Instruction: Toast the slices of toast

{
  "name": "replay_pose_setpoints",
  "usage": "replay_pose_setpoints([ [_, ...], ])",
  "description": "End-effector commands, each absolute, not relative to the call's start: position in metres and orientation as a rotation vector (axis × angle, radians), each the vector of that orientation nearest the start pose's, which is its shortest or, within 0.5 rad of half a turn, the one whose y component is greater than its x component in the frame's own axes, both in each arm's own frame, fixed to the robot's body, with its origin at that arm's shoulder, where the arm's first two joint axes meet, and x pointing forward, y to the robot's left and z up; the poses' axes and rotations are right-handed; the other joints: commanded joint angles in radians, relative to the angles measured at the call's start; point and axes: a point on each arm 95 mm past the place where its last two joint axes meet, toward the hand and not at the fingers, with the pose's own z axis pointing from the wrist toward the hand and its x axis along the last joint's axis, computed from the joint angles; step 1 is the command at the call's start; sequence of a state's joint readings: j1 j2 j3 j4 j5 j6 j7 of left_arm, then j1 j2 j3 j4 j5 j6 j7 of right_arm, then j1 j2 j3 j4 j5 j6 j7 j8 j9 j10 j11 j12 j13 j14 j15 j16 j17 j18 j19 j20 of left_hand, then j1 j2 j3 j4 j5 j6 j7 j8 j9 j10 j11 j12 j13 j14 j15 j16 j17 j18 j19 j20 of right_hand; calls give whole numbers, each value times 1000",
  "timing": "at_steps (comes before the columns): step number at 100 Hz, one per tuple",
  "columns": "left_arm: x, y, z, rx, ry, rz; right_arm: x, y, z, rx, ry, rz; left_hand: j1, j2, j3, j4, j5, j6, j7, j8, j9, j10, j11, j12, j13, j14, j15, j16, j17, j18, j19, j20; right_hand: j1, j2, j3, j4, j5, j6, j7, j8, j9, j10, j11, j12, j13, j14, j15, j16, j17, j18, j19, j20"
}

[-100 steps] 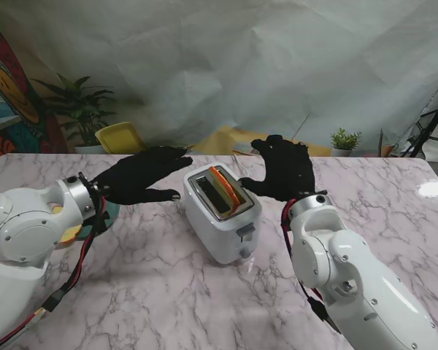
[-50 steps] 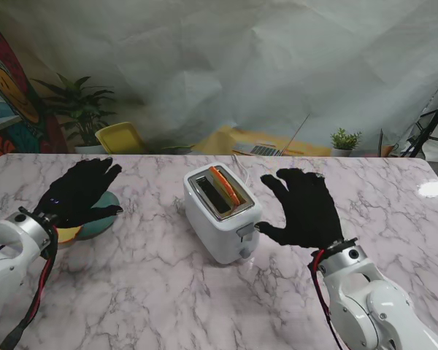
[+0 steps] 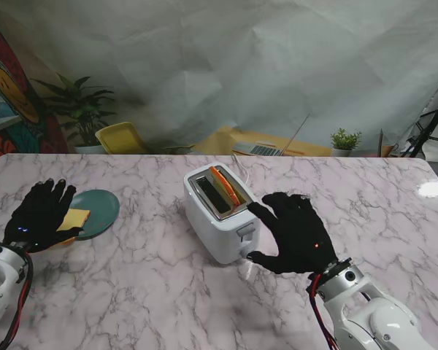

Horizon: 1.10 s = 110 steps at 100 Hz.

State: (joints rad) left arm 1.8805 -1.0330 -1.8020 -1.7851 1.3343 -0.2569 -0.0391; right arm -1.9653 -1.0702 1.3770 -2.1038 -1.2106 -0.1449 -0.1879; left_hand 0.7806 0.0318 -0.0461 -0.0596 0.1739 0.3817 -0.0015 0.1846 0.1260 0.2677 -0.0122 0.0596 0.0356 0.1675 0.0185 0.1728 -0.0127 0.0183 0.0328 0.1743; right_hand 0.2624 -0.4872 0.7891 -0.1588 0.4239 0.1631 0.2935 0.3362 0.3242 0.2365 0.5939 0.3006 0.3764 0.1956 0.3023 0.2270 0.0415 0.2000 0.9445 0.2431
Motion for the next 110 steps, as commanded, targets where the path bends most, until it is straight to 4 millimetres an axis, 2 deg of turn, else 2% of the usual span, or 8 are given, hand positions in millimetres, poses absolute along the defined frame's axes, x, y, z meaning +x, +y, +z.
replay_pose_setpoints([
  [1,341,186,-278,-969,1596,-964,285,32,-240,797,1430,1717,-13,-21,18,33,-33,47,-31,-36,-55,25,-28,-29,-25,39,-32,-20,-17,-8,-45,-35,-46,35,5,27,12,21,-14,12,12,10,-23,-8,7,-14,-39,-18,-5,-23,-19,-10],
  [30,322,222,-298,-999,1702,-815,279,35,-246,828,1446,1720,-19,-34,16,31,-33,52,-31,-60,-58,30,-29,-45,-29,42,-37,-42,-19,-4,-50,-61,-42,44,11,26,19,23,-10,14,26,10,-22,-5,16,-14,-39,-18,1,-25,-19,-12],
  [54,310,238,-320,-1064,1746,-750,274,39,-251,858,1456,1733,7,-97,23,33,-35,64,-37,-84,-59,45,-28,-48,-34,51,-42,-63,-21,4,-56,-87,-40,57,8,26,24,24,-8,15,37,7,-22,-4,23,-13,-40,-19,5,-21,-20,-14],
  [57,310,239,-322,-1070,1752,-743,274,39,-252,859,1458,1733,8,-102,28,34,-31,67,-39,-108,-59,48,-28,-49,-33,53,-42,-81,-18,7,-57,-111,-41,59,7,25,24,24,-8,15,38,7,-22,-4,24,-13,-39,-19,6,-21,-20,-14],
  [65,310,243,-326,-1087,1767,-728,272,41,-253,859,1460,1736,21,-118,32,35,-33,70,-38,-116,-59,52,-28,-49,-36,57,-44,-88,-20,9,-56,-120,-39,62,6,26,27,23,-6,16,43,6,-22,-3,27,-14,-39,-18,8,-21,-20,-14],
  [87,317,251,-329,-1045,1793,-648,271,42,-254,870,1458,1749,155,-170,77,52,-32,82,-39,-134,-60,62,-28,-49,-35,64,-41,-94,-20,16,-55,-134,-38,71,2,26,31,21,-3,17,50,4,-22,-2,32,-14,-39,-18,12,-19,-20,-14],
  [104,331,253,-330,-1028,1795,-613,270,43,-256,873,1453,1755,252,-182,112,58,-31,64,-36,-140,-59,40,-27,-49,-29,45,-31,-81,-15,-3,-47,-132,-38,78,0,27,32,22,0,17,57,2,-22,-2,35,-15,-39,-18,15,-19,-19,-14],
  [110,336,253,-331,-1019,1800,-607,270,44,-257,876,1449,1758,284,-173,111,52,-32,50,-29,-134,-58,24,-27,-49,-27,31,-26,-57,-14,-16,-40,-119,-38,83,-2,27,35,21,1,17,59,1,-23,-1,38,-15,-38,-18,16,-19,-18,-14],
])
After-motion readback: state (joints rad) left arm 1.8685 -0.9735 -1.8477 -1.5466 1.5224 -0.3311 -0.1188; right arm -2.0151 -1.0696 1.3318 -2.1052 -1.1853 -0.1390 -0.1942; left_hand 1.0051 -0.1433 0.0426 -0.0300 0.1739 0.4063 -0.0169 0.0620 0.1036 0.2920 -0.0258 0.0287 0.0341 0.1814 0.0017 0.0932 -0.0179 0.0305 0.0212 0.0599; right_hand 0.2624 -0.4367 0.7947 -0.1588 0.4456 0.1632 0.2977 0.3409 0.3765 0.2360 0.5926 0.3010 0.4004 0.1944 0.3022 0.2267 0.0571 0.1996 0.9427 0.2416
